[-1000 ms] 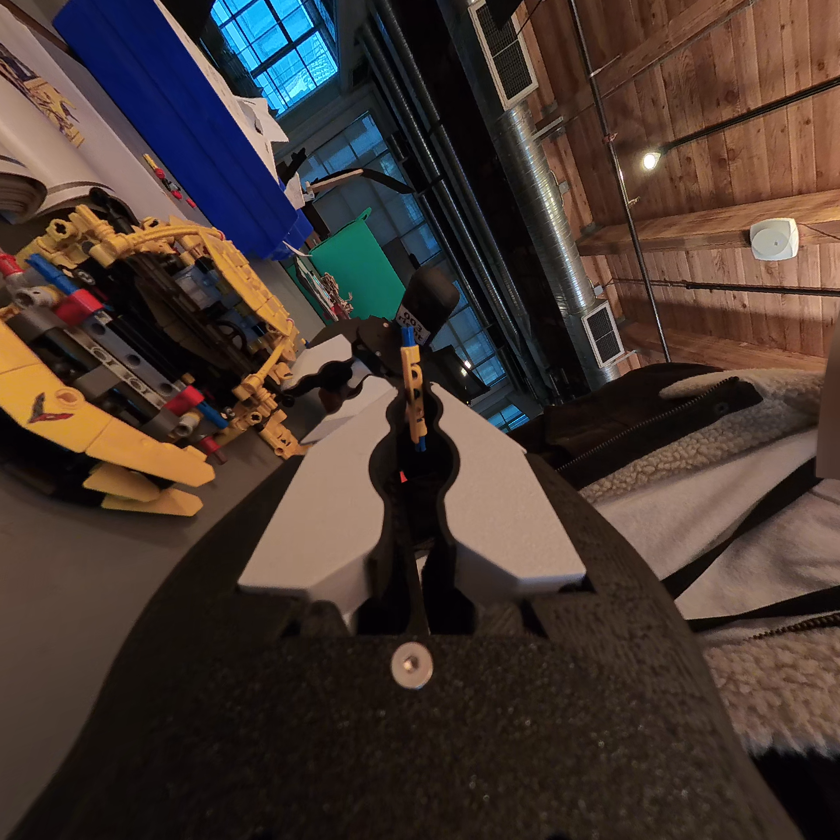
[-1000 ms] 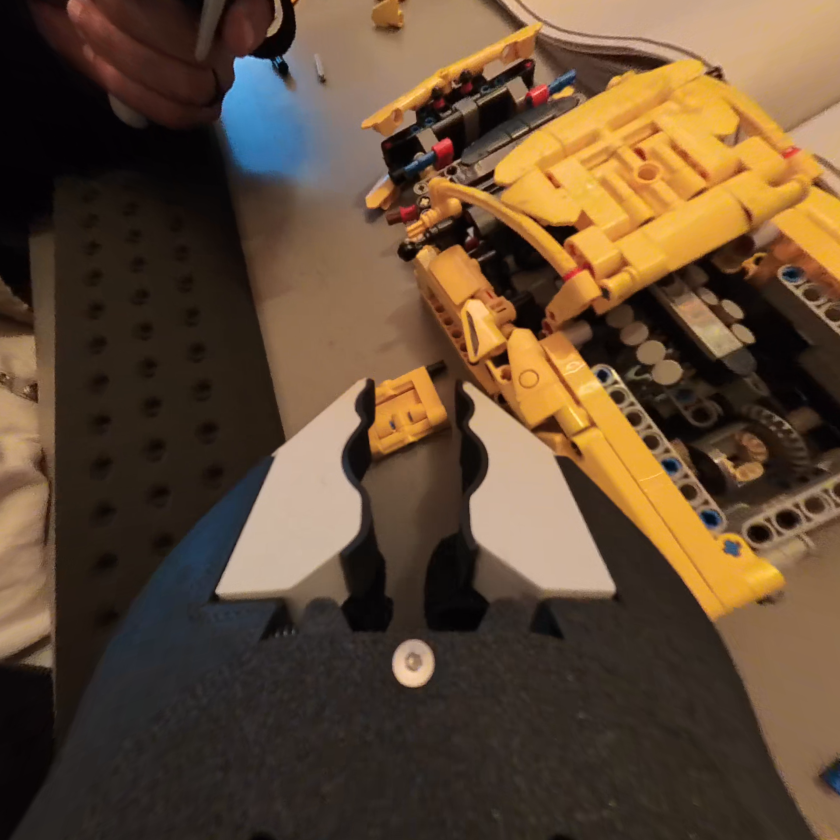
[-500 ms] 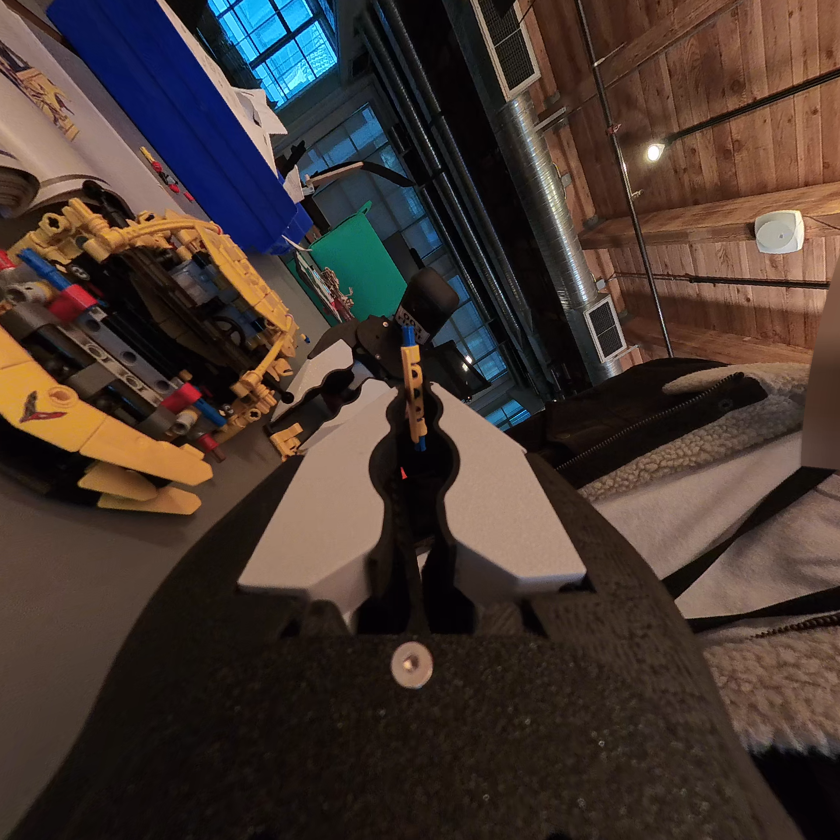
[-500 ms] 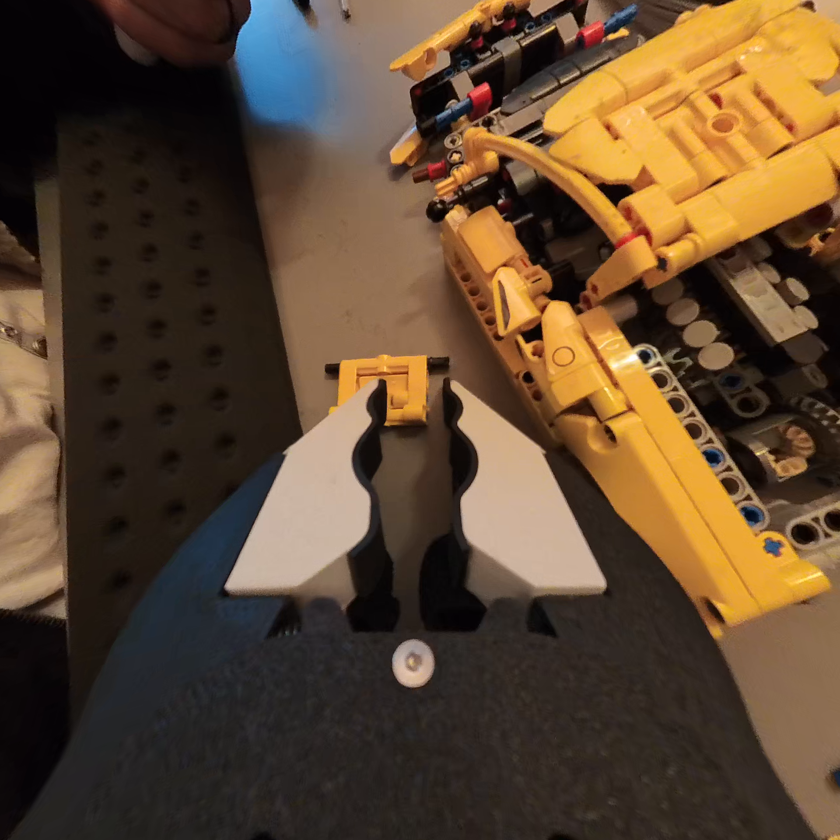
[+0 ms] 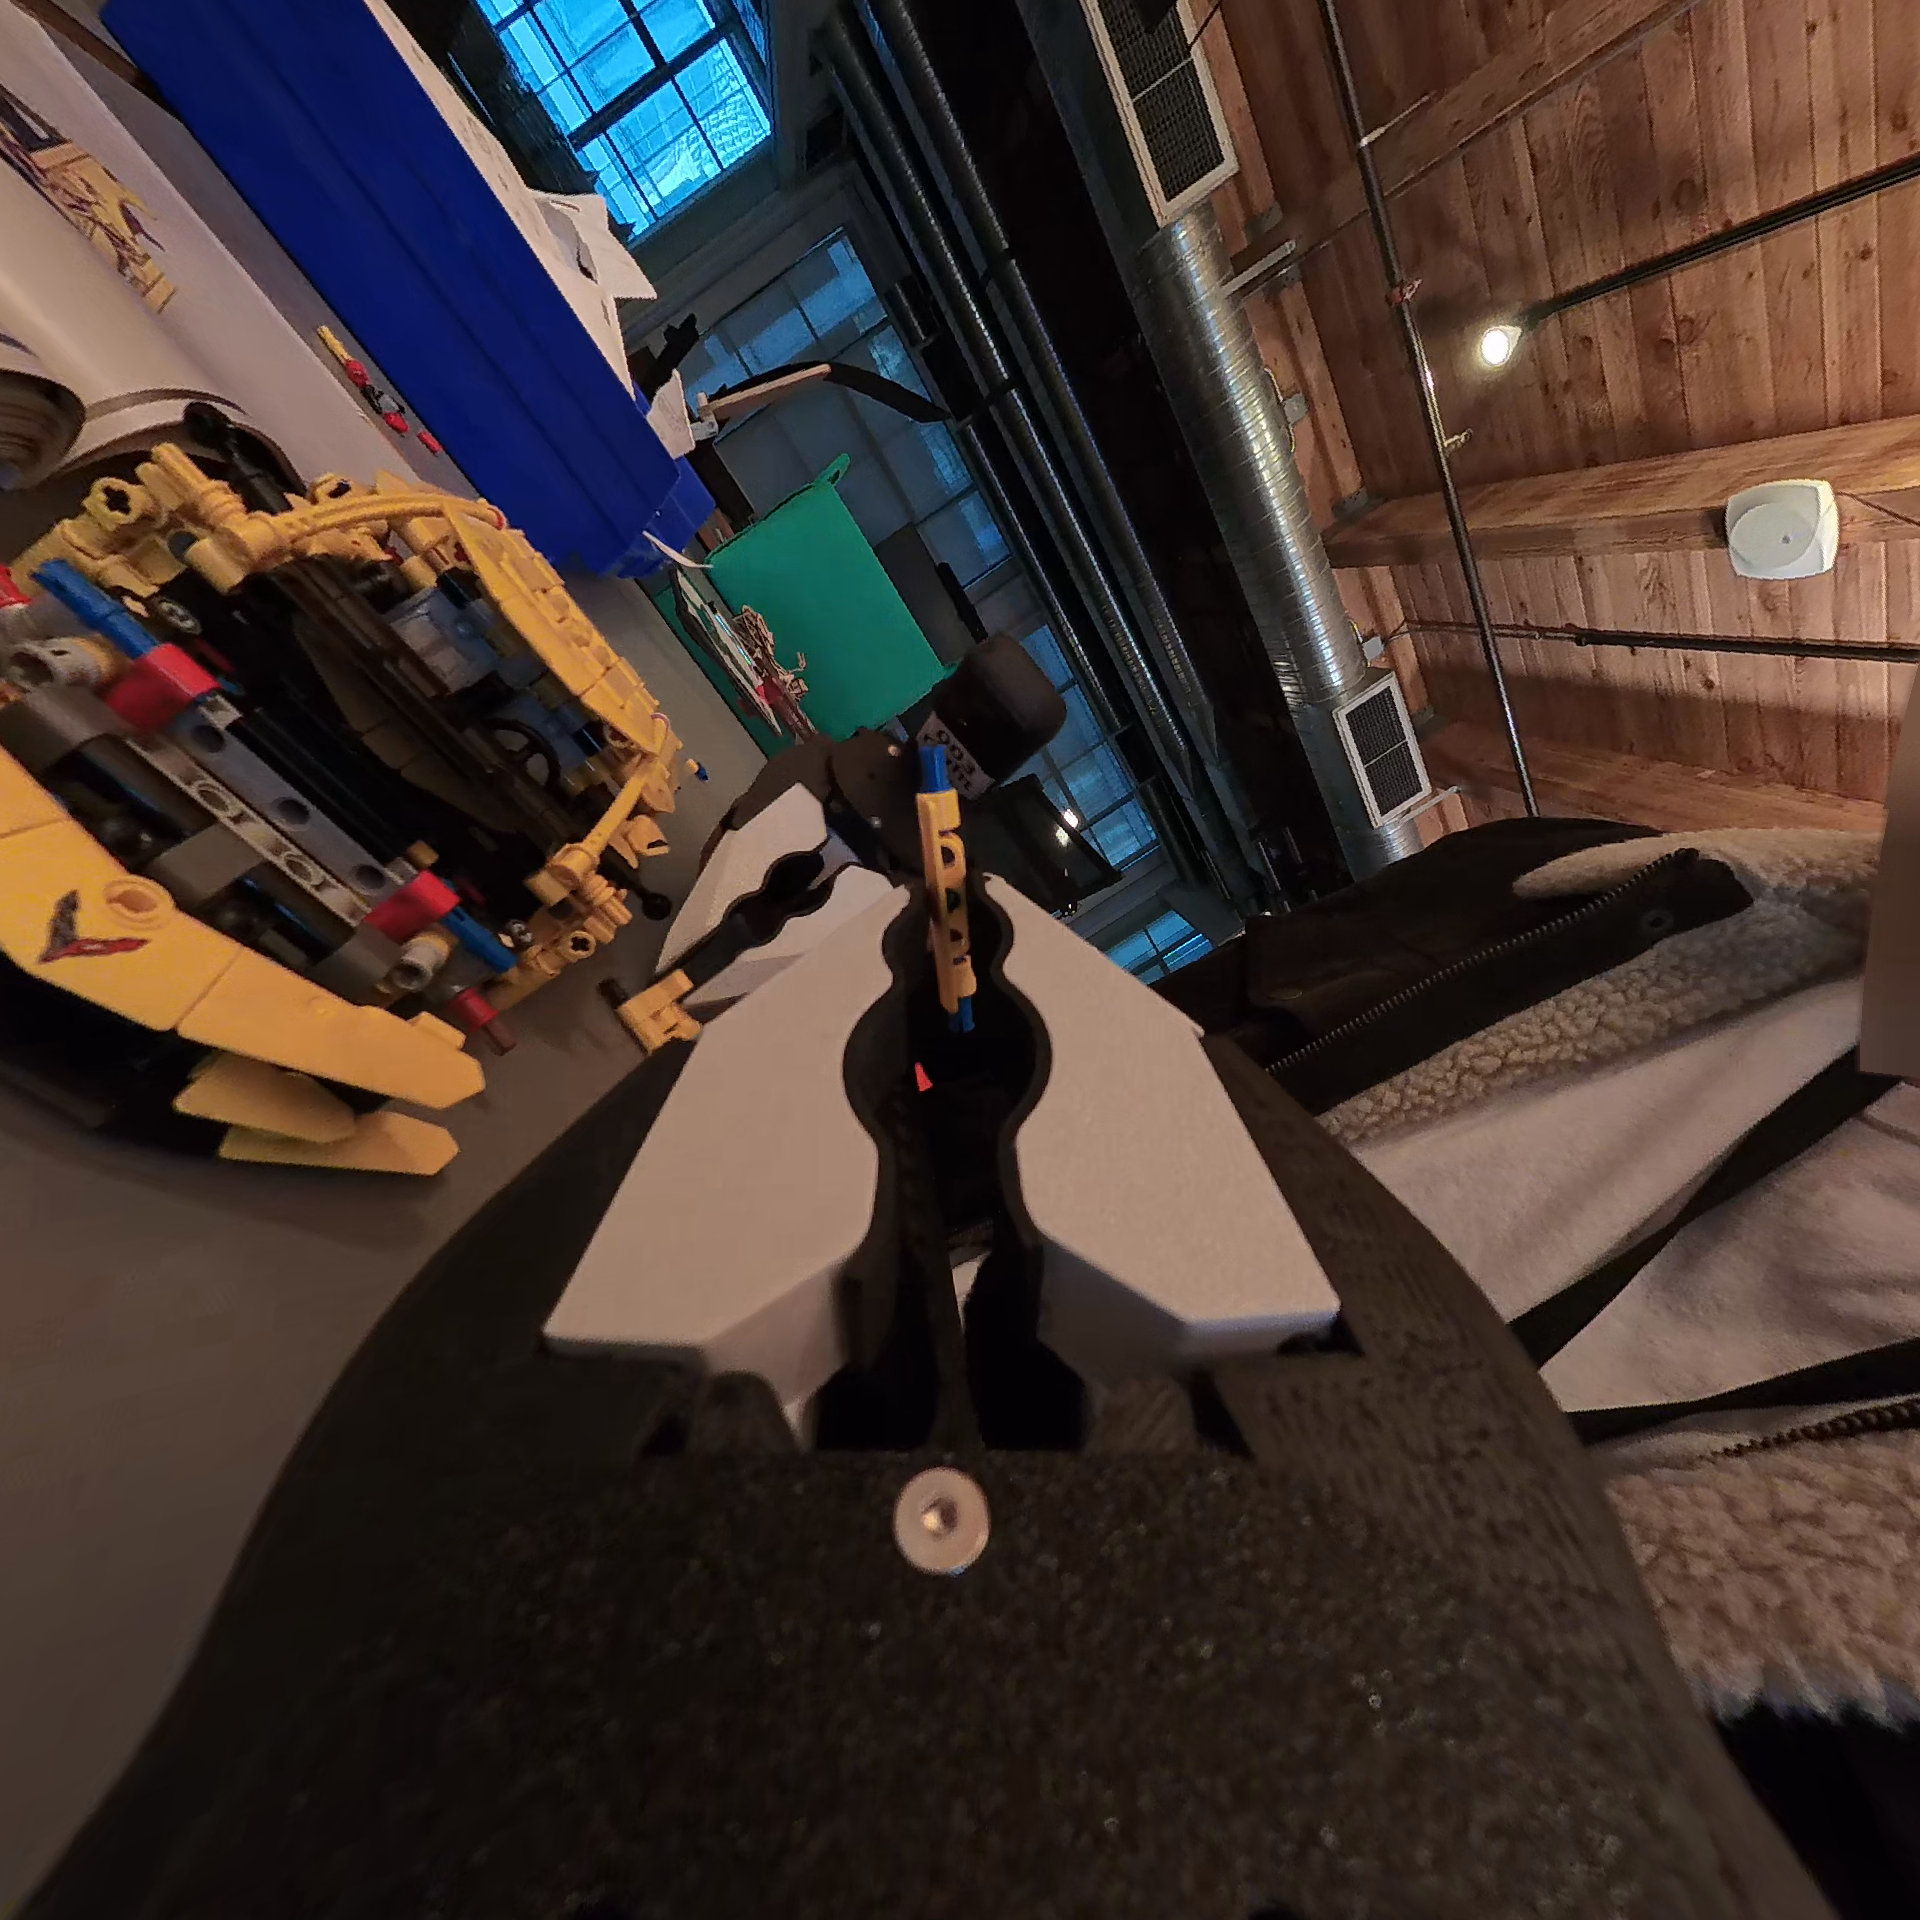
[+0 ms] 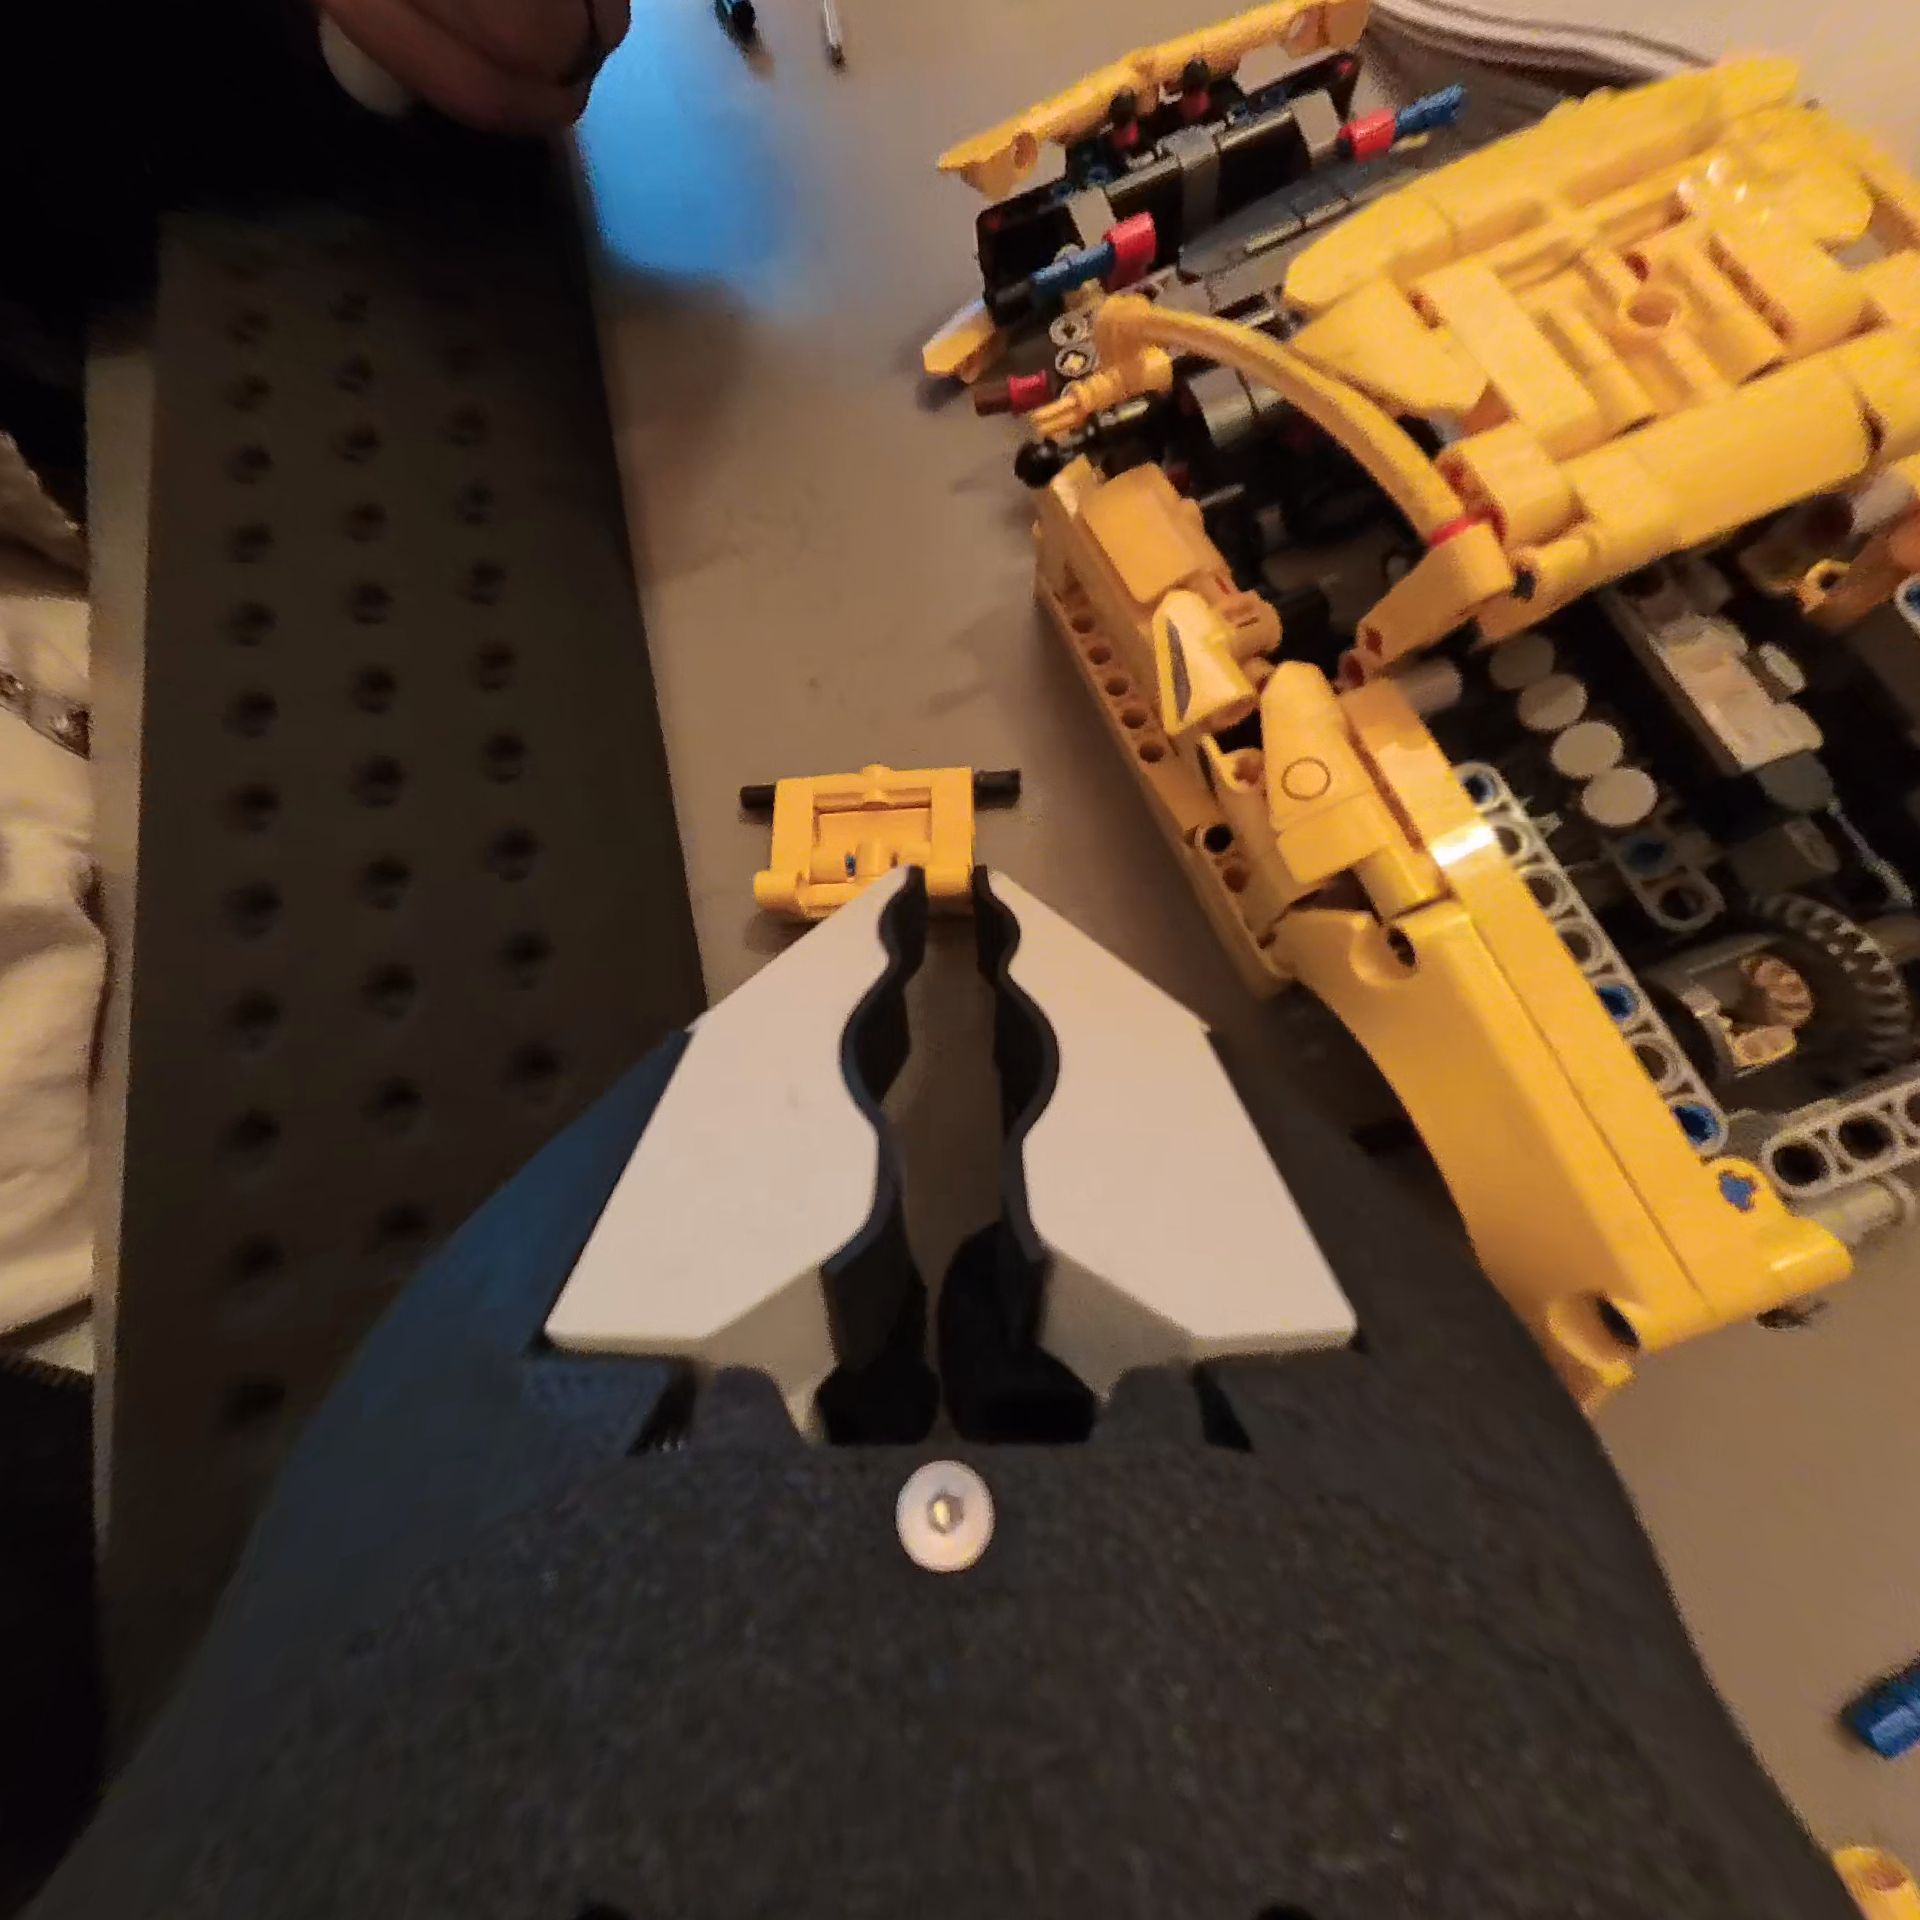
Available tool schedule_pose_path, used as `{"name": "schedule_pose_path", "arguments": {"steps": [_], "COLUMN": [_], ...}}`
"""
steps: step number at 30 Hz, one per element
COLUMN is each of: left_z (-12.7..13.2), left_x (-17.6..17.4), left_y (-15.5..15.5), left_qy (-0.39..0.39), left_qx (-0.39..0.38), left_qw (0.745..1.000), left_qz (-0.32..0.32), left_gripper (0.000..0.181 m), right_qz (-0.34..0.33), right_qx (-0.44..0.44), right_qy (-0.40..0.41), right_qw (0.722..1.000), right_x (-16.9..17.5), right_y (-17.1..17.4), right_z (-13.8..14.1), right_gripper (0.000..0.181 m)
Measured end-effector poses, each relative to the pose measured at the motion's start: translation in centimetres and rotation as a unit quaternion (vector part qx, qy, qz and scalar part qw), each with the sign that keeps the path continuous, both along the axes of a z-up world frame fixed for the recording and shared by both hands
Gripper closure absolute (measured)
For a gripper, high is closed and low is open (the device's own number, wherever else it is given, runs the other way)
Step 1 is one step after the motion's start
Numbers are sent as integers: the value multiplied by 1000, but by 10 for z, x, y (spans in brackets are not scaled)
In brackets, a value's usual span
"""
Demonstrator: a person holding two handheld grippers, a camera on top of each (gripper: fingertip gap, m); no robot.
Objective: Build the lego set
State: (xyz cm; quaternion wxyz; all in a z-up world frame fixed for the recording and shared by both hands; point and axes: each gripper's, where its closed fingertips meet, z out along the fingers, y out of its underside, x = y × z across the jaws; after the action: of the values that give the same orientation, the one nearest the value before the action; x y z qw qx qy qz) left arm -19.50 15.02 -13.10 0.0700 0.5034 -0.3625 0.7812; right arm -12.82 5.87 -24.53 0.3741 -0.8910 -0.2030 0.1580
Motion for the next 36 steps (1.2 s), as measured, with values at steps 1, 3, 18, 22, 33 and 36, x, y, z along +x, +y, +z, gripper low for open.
{"name": "schedule_pose_path", "arguments": {"steps": [1, 3, 18, 22, 33, 36], "left_z": [0, 0, 0, -1, -3, -4], "left_x": [0, 0, 0, 1, 2, 3], "left_y": [0, 0, 0, 0, 0, -1], "left_qy": [0, 0, 1, 3, 6, 8], "left_qx": [0, 0, -1, -1, 3, 11], "left_qw": [1000, 1000, 1000, 1000, 1000, 1000], "left_qz": [1, 1, -1, 0, 5, 5], "left_gripper": [175, 175, 175, 175, 175, 174], "right_qz": [2, -3, 42, 34, 22, 16], "right_qx": [2, -7, 49, 43, 46, 44], "right_qy": [-2, -12, -23, -60, -64, -65], "right_qw": [1000, 1000, 998, 997, 997, 997], "right_x": [-1, 1, -9, -11, -20, -19], "right_y": [2, 5, 2, 11, 18, 18], "right_z": [2, 2, 0, -7, -7, -7], "right_gripper": [174, 174, 121, 125, 135, 138]}}
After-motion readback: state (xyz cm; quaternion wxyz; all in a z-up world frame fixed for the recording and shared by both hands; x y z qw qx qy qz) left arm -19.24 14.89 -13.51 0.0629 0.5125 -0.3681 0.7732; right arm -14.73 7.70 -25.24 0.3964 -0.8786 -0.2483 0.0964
